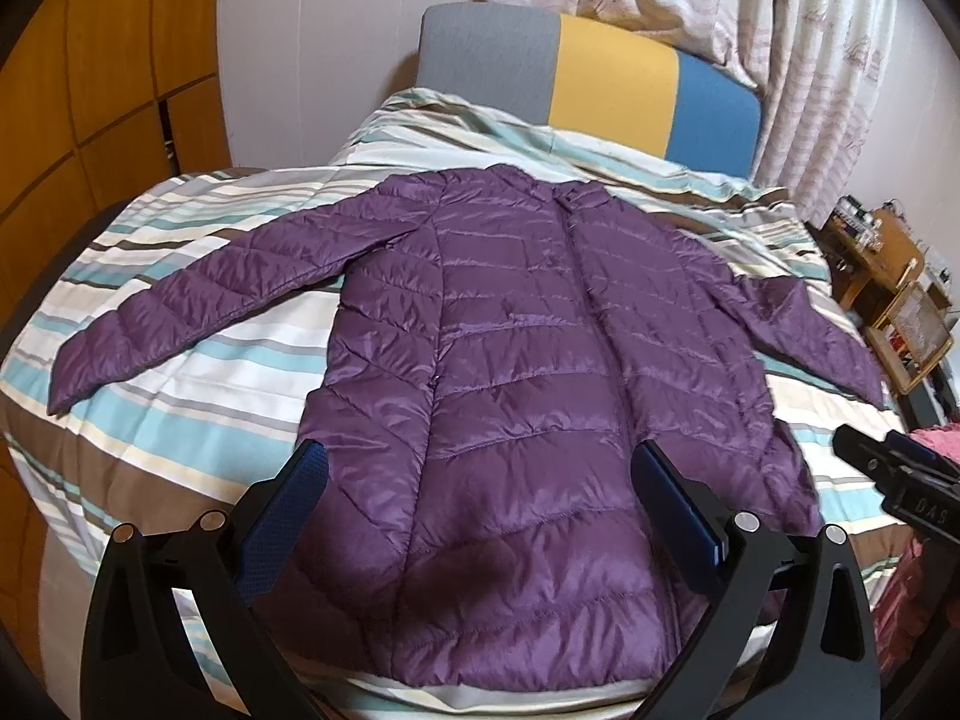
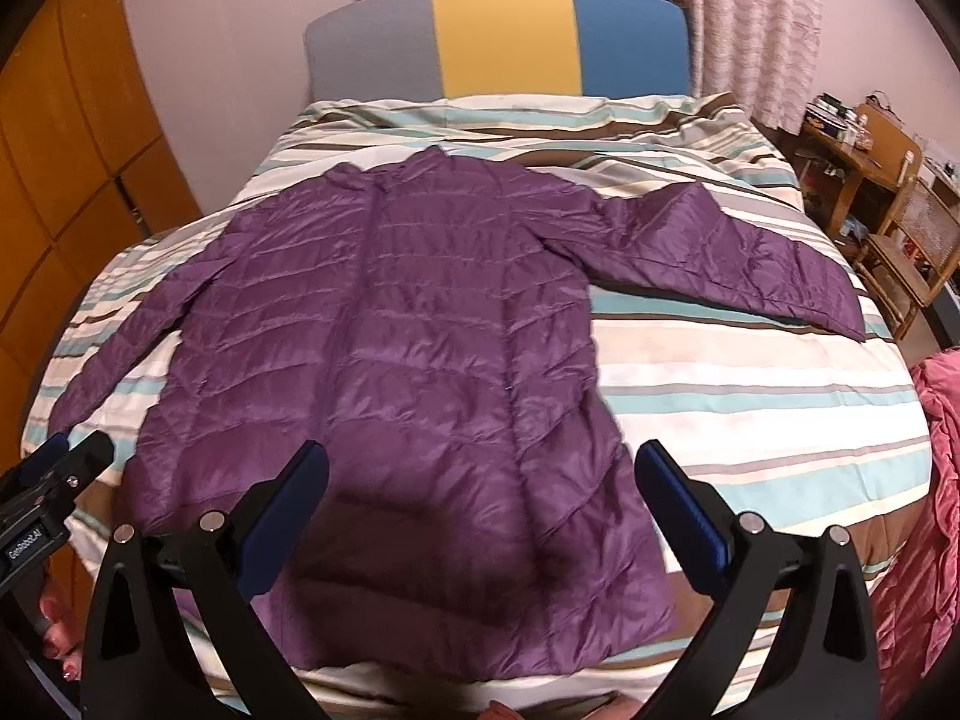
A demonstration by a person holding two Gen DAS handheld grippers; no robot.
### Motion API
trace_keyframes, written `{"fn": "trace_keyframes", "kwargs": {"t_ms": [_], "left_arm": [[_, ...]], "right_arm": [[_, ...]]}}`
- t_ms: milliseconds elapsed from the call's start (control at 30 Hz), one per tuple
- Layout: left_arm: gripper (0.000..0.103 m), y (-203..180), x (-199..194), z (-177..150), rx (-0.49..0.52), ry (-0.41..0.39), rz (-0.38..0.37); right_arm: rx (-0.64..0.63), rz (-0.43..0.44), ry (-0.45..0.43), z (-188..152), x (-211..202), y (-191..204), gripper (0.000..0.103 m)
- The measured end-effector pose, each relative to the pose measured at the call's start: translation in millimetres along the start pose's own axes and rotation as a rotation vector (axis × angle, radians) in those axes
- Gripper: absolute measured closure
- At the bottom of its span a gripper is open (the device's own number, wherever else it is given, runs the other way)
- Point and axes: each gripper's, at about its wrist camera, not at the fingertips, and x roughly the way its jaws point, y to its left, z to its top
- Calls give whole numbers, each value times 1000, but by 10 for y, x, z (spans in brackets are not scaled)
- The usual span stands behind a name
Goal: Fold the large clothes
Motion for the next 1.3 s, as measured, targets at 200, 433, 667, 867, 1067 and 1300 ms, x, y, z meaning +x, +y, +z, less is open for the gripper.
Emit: {"fn": "trace_keyframes", "kwargs": {"t_ms": [200,433,667,867,1067,1300], "left_arm": [[3,44,372,130,-3,53,51],[3,172,827,280,-51,92,109],[3,322,1232,395,-60,63,162],[3,413,1526,468,-41,58,211],[3,565,1795,458,-97,94,193],[3,602,1874,401,-131,87,171]], "right_arm": [[90,-25,-57,95,231,-411,2],[207,-81,-118,255,669,-1147,2],[371,-219,-69,497,1199,-2077,2],[628,-197,-91,602,1447,-2808,2],[877,-199,-116,592,1651,-3340,2],[993,-275,-191,662,1606,-3539,2]]}}
